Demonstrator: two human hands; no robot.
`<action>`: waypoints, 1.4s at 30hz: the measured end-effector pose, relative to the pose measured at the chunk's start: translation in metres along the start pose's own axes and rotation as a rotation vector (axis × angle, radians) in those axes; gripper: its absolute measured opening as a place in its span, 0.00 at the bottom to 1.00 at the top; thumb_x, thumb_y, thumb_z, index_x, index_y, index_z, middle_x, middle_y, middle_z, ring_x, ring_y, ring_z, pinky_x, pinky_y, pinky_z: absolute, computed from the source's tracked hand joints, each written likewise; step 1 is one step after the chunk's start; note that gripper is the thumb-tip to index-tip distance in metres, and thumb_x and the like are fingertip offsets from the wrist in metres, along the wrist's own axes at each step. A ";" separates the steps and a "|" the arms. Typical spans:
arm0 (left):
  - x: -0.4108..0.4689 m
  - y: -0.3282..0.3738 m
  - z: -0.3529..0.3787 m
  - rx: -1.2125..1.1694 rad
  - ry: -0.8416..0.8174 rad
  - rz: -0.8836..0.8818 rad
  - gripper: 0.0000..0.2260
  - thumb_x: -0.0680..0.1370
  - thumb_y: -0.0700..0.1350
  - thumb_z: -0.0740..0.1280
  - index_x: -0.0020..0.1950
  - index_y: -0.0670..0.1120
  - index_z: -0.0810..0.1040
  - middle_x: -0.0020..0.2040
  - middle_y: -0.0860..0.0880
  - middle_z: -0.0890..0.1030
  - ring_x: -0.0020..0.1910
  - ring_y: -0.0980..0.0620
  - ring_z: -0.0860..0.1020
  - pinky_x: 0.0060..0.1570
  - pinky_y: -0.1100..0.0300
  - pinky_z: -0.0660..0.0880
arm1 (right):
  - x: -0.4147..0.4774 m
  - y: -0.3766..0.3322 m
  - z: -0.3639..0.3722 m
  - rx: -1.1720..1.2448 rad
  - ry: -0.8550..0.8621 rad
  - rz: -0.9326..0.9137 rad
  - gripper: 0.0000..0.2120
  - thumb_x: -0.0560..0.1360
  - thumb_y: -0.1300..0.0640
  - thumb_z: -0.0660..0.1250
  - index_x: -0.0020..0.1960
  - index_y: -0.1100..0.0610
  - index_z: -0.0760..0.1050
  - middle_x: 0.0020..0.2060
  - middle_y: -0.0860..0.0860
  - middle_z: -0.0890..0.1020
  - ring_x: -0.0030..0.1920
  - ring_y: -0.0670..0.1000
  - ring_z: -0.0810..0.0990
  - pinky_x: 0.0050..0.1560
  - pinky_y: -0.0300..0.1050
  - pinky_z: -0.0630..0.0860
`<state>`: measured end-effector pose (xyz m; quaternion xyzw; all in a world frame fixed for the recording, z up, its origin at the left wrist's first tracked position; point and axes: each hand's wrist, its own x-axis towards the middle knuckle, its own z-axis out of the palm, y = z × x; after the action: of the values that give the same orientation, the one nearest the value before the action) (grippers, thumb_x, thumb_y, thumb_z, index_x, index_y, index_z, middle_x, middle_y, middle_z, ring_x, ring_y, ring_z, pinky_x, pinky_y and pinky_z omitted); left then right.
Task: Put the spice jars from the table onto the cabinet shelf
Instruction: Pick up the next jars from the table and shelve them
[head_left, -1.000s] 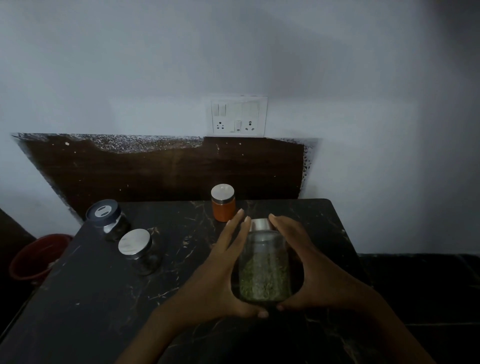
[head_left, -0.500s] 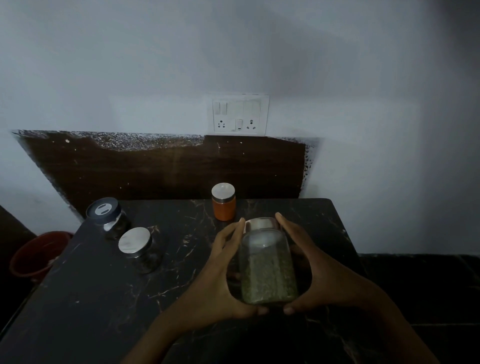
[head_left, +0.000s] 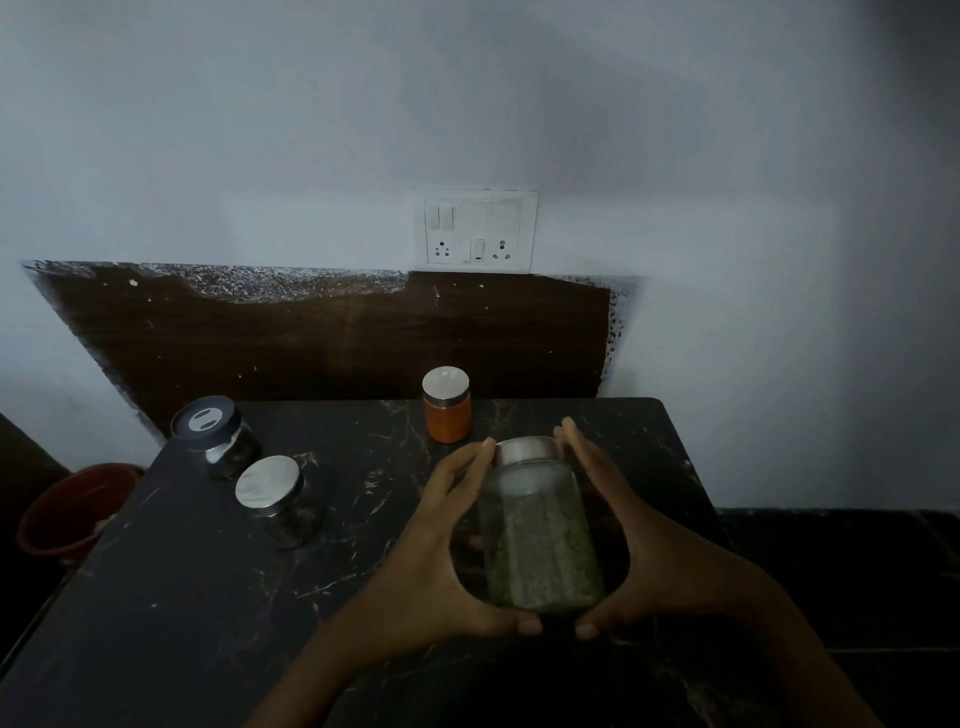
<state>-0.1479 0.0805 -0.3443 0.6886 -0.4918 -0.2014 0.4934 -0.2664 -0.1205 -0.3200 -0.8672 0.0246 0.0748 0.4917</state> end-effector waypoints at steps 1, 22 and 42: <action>0.000 -0.001 0.000 -0.036 -0.005 -0.014 0.53 0.60 0.55 0.80 0.76 0.60 0.50 0.72 0.65 0.53 0.71 0.65 0.59 0.58 0.67 0.73 | -0.001 0.000 -0.001 0.016 -0.016 0.007 0.61 0.54 0.45 0.80 0.64 0.22 0.33 0.65 0.19 0.43 0.69 0.31 0.50 0.63 0.31 0.57; -0.007 -0.005 0.004 -0.117 -0.088 -0.051 0.53 0.61 0.54 0.79 0.72 0.69 0.45 0.71 0.71 0.50 0.70 0.69 0.57 0.60 0.68 0.71 | -0.001 0.002 0.001 0.043 -0.035 0.047 0.59 0.56 0.50 0.81 0.64 0.22 0.39 0.65 0.24 0.53 0.67 0.34 0.58 0.64 0.34 0.63; -0.005 -0.009 0.007 -0.175 -0.046 -0.081 0.53 0.61 0.53 0.79 0.75 0.63 0.47 0.73 0.67 0.50 0.73 0.62 0.57 0.63 0.59 0.72 | 0.006 0.006 0.002 0.085 -0.017 0.066 0.58 0.56 0.51 0.81 0.60 0.18 0.41 0.63 0.25 0.55 0.67 0.38 0.61 0.54 0.27 0.67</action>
<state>-0.1512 0.0821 -0.3558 0.6573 -0.4555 -0.2789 0.5317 -0.2615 -0.1217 -0.3267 -0.8435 0.0524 0.0972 0.5256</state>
